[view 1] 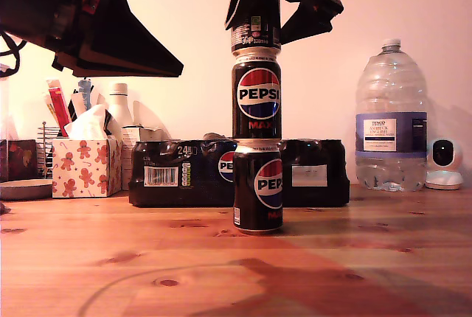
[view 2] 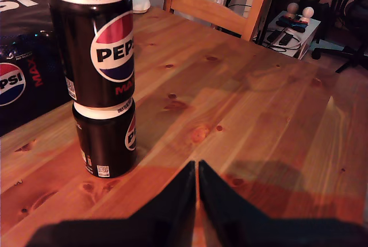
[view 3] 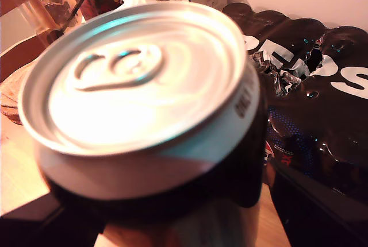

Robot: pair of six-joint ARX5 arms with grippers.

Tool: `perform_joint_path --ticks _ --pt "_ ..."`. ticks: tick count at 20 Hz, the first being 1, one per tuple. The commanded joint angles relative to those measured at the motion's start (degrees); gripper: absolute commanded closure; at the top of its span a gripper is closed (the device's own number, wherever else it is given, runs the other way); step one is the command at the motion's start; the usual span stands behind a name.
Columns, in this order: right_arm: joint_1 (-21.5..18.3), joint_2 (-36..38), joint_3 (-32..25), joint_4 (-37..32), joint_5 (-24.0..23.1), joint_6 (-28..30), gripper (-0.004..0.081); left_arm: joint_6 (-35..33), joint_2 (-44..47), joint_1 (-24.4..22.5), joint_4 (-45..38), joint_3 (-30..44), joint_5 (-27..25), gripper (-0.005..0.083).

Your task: Stack up the Pepsi cans on top of each other

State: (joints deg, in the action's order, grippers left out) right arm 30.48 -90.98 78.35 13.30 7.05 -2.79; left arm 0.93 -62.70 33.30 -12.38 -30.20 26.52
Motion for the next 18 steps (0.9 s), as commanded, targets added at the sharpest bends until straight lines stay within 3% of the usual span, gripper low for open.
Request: perform_joint_path --ticks 1,18 --pt "0.4 -1.0 0.5 -0.6 -0.2 -0.2 0.0022 -0.5 0.5 0.2 -0.4 0.6 0.0 0.0769" --pt "1.7 -0.9 5.3 0.4 0.5 1.2 0.0024 -0.7 0.5 0.2 0.5 0.6 0.0 0.0769"
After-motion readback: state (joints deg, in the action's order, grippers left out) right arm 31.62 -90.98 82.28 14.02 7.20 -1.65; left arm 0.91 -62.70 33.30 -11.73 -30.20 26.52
